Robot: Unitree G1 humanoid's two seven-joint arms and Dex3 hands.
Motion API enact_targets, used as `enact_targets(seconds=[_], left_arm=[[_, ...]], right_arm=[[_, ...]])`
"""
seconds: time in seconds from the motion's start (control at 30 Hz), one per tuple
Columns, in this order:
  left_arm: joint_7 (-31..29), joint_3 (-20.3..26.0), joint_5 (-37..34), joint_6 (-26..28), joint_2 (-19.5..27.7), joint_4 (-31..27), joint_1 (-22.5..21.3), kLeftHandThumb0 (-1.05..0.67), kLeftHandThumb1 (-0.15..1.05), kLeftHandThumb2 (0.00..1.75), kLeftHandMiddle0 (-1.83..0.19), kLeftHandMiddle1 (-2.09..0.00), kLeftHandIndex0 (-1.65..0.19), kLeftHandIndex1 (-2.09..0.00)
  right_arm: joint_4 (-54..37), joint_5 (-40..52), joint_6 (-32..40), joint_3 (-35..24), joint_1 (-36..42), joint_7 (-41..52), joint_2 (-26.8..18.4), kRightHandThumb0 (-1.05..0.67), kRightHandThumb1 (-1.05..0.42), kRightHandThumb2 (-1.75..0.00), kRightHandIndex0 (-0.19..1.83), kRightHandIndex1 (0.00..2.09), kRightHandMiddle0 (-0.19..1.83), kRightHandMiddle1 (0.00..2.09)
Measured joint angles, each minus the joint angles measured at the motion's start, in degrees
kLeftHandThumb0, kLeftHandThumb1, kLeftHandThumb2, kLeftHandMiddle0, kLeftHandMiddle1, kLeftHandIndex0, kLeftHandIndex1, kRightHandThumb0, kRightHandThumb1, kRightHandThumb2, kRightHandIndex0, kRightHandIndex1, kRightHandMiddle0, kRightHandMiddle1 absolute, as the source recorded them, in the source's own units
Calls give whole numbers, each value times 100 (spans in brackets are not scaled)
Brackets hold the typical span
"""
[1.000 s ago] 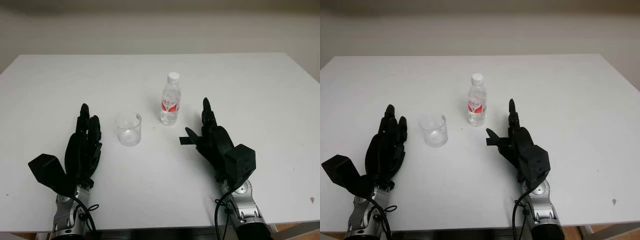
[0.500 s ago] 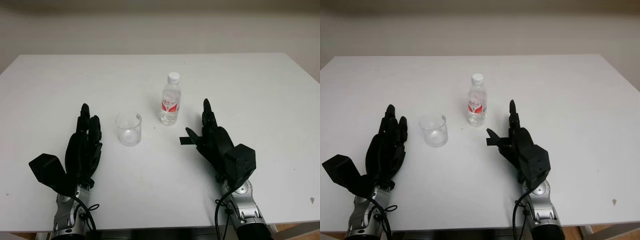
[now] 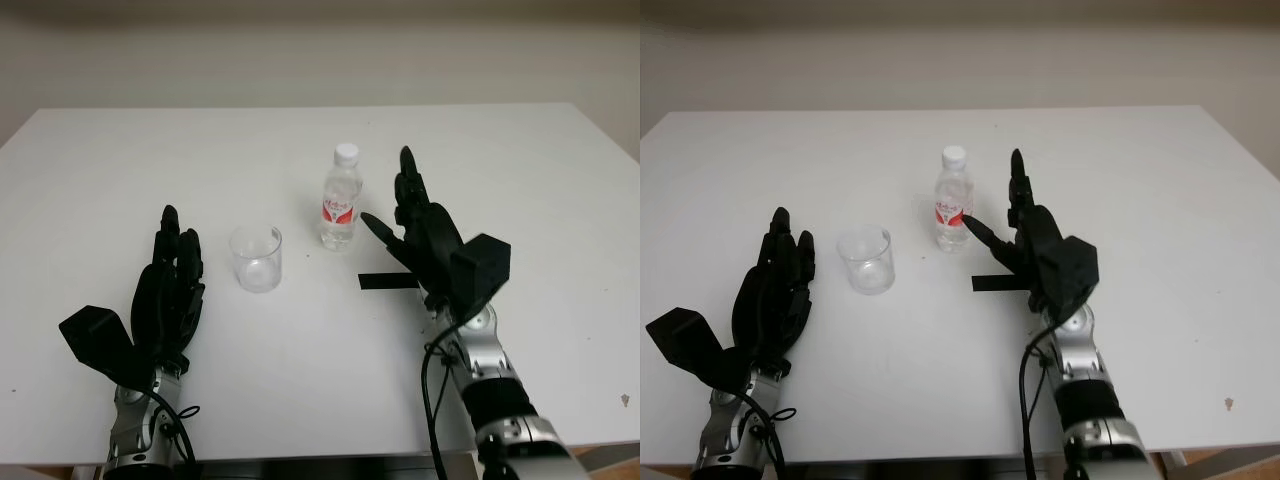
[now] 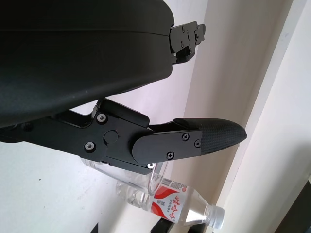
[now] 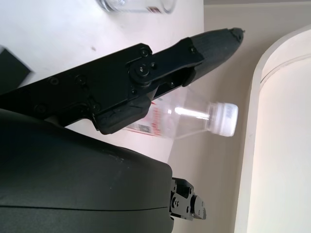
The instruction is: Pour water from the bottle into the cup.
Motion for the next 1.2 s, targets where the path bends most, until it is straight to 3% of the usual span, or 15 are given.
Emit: enact_targets(seconds=[0.23,0.43,1.2], left_arm=[[19,3,-4,22,-2,-35,-4,-75,105,48,18,-5,18,-5],[12,52,-83,80,-10,-52,-15,-75,105,46,18,-6,18,-5],[18,64,-105,147,-4,-79,-20,-74,105,47,17,-6,18,-5]], right_arm=[[1551,-199,-123,-39,-1155,-358,-12,-99,-91,-5,-19,0,-19,0],[2298,-446,-97,10,-1657,-602,-38,-99,-91,-5,-19,0,-19,0],[2808,-992,126,372,-1843,-664,189,-103,-93,-5,-19,0,-19,0]])
